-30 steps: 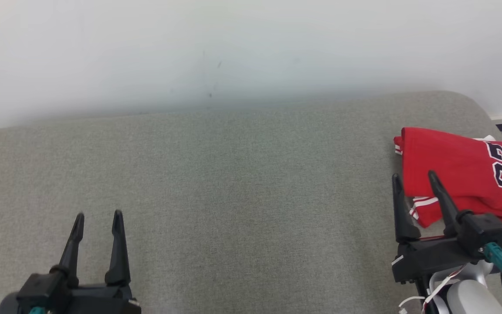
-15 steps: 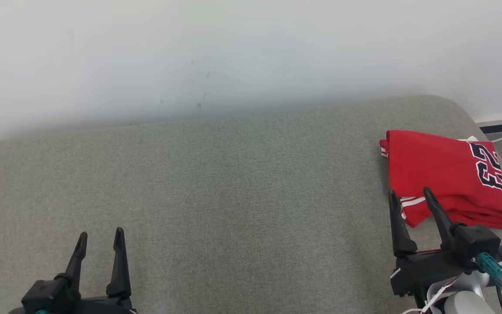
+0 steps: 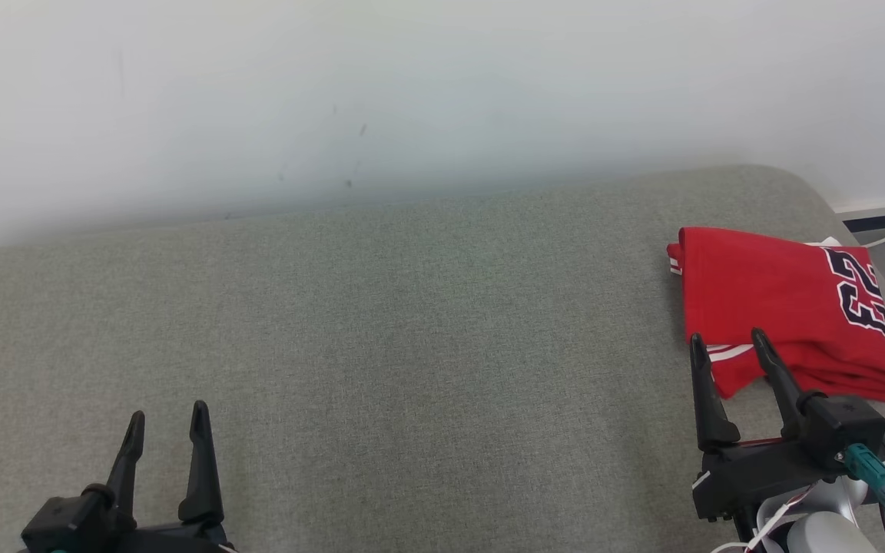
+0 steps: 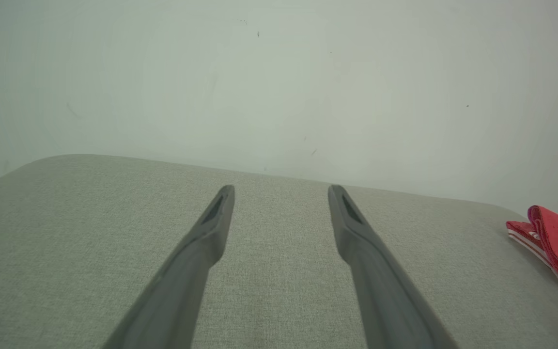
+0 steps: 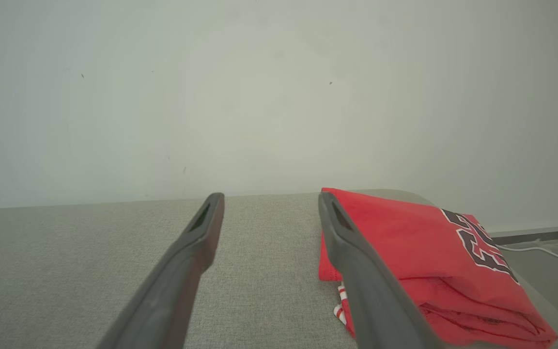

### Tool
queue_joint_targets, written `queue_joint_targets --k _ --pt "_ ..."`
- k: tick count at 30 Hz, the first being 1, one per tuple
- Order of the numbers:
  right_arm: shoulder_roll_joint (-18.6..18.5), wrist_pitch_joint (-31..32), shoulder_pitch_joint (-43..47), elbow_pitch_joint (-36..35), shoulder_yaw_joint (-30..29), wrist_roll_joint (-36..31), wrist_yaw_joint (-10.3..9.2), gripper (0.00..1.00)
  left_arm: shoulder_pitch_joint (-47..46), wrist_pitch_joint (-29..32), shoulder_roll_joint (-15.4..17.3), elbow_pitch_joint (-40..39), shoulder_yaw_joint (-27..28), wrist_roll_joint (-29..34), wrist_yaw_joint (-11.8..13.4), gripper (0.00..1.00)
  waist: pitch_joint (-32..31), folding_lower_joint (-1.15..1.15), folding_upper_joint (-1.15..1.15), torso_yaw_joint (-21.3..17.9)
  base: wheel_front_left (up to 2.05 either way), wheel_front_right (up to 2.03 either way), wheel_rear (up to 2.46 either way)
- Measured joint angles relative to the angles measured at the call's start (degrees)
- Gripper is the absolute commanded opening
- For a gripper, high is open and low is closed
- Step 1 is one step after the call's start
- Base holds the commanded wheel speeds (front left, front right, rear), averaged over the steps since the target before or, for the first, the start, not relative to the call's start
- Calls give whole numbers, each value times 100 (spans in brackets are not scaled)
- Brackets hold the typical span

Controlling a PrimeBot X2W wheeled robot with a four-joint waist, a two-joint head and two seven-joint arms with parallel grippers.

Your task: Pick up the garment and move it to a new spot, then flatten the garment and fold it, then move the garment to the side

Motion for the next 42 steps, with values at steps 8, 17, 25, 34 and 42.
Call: queue_joint_targets --k 8,17,25,34,42 --pt "4 -1 5 -2 -23 0 0 100 0 27 -2 -10 8 -69 -1 100 7 0 0 4 0 0 0" --pt "12 -1 15 -15 -30 0 -1 100 0 34 -7 -38 14 -81 -2 100 36 0 0 27 0 0 0" --pt "38 4 38 55 -19 1 -1 0 19 49 -20 41 12 -83 -2 0 53 0 -1 22 0 0 0" --pt "174 62 396 413 -3 149 29 0 233 105 -131 413 20 -198 -38 0 52 0 0 23 0 0 0" --pt "221 235 363 469 -147 758 140 0 218 236 -146 493 134 -866 -116 0 46 0 0 26 0 0 0"
